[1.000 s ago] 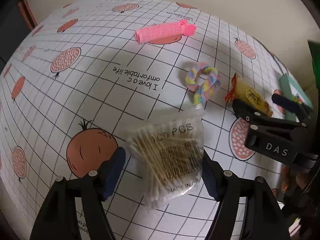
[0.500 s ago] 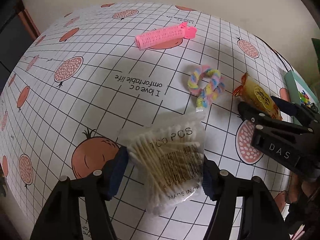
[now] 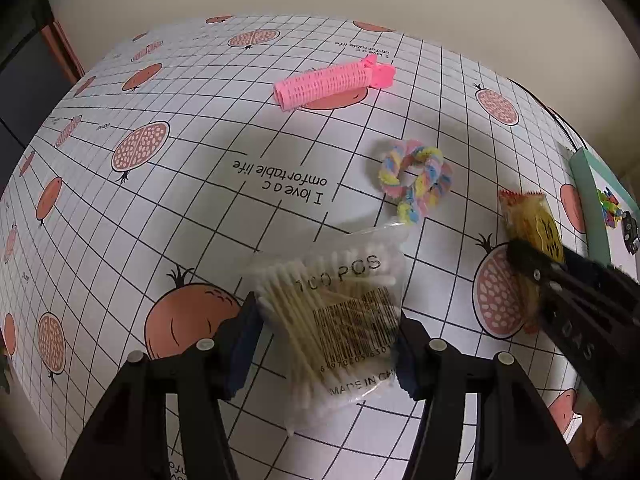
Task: Organize objects
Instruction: 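Lift the swab pack with the left gripper while the right grasps the yellow snack bar, then carry the swab pack with the left gripper while the right carries the snack to the tray, then lower both grippers into the tray and open them to release swab pack and snack, then move both grippers back toward the pink hair roller and rainbow pipe-cleaner ring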
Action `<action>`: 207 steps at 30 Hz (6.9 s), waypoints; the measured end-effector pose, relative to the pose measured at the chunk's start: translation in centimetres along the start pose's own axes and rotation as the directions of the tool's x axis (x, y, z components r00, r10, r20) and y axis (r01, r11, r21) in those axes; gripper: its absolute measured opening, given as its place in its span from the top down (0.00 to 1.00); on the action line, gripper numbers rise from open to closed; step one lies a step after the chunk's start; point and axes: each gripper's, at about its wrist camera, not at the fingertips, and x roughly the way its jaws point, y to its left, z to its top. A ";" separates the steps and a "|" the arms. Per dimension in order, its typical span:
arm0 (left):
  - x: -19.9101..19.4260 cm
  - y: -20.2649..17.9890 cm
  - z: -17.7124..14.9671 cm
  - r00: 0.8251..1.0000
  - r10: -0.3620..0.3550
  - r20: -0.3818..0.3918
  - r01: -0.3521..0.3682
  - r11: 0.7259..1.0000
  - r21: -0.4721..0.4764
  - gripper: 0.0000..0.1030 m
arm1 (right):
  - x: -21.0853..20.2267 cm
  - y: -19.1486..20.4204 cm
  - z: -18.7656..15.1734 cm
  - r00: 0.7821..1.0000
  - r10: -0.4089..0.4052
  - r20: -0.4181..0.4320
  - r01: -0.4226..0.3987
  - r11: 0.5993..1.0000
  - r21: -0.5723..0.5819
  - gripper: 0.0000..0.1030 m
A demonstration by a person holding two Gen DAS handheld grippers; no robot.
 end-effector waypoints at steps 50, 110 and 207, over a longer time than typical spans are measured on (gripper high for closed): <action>-10.3 -13.8 5.0 0.928 -0.219 0.303 0.169 0.969 0.183 0.46 | -10.8 -12.8 -2.0 0.963 0.019 0.269 -0.063 0.985 0.159 0.63; -2.3 -29.7 2.9 0.936 -0.337 0.099 0.285 0.895 0.343 0.46 | -7.3 -26.0 -6.6 0.973 -0.181 0.146 0.124 0.935 0.332 0.61; -3.2 4.3 10.5 0.922 -0.230 0.313 0.225 0.973 0.053 0.00 | -7.1 -2.9 0.1 0.956 0.012 0.294 -0.033 0.997 0.067 0.00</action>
